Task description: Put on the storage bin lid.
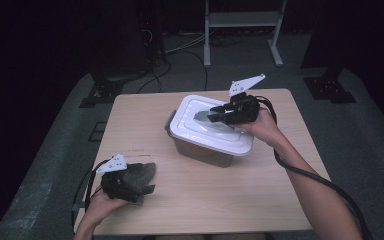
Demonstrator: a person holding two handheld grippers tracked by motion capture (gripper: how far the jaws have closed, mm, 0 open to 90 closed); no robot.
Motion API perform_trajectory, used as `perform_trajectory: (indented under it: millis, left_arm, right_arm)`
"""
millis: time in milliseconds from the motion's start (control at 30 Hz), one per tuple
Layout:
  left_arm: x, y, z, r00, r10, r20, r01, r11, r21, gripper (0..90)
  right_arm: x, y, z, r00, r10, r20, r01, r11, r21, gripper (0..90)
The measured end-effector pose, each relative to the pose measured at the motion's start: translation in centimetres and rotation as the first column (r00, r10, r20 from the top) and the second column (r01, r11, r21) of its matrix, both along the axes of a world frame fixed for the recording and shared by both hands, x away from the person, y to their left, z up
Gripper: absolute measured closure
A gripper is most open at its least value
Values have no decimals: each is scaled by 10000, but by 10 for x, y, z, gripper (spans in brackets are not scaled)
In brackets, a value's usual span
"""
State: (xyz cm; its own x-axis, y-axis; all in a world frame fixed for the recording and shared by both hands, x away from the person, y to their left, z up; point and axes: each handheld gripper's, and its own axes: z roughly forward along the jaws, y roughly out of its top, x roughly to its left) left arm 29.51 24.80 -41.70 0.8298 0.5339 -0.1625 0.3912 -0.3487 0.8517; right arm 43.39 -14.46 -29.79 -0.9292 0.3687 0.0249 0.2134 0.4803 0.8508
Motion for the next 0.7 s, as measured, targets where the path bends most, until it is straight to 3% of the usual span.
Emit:
perform_trajectory:
  millis: [700]
  left_arm:
    - [0, 0, 0, 10000, -25, -3, 25, 10000, -21, 25]
  right_arm:
    - [17, 5, -17, 9995, -187, -260, 183, 9997, -162, 657]
